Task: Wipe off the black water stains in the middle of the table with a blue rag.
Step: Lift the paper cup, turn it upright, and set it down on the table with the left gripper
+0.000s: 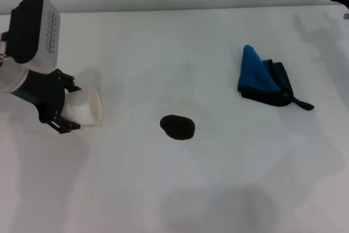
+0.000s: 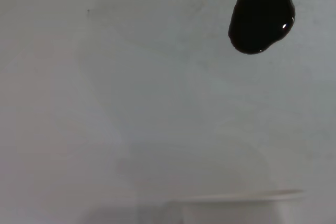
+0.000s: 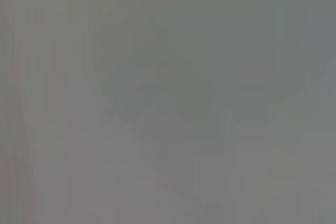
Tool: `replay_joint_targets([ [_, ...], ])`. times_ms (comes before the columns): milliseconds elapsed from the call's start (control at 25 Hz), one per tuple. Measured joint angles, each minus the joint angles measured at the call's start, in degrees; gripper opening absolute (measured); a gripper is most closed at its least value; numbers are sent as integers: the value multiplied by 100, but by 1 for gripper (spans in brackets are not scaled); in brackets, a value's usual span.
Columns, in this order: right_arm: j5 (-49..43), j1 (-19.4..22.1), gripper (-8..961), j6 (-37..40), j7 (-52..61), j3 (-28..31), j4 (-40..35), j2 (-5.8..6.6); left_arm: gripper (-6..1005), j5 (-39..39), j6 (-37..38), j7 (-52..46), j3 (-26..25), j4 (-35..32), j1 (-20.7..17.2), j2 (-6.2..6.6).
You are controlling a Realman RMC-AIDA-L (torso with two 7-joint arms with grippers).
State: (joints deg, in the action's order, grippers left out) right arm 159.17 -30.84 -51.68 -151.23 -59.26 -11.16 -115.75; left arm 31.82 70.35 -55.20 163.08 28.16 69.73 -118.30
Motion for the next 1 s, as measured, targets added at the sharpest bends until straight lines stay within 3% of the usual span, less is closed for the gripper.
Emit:
replay_joint_targets([
  [680,-9,114,853,-65,14,-41,0,-2,858,-213,-4,-34,-5,-27,-143,-41],
  [1000,-9,156,853,-88,14,-50,0,-9,786,-748,-3,-238,-5,147,-182,-44],
])
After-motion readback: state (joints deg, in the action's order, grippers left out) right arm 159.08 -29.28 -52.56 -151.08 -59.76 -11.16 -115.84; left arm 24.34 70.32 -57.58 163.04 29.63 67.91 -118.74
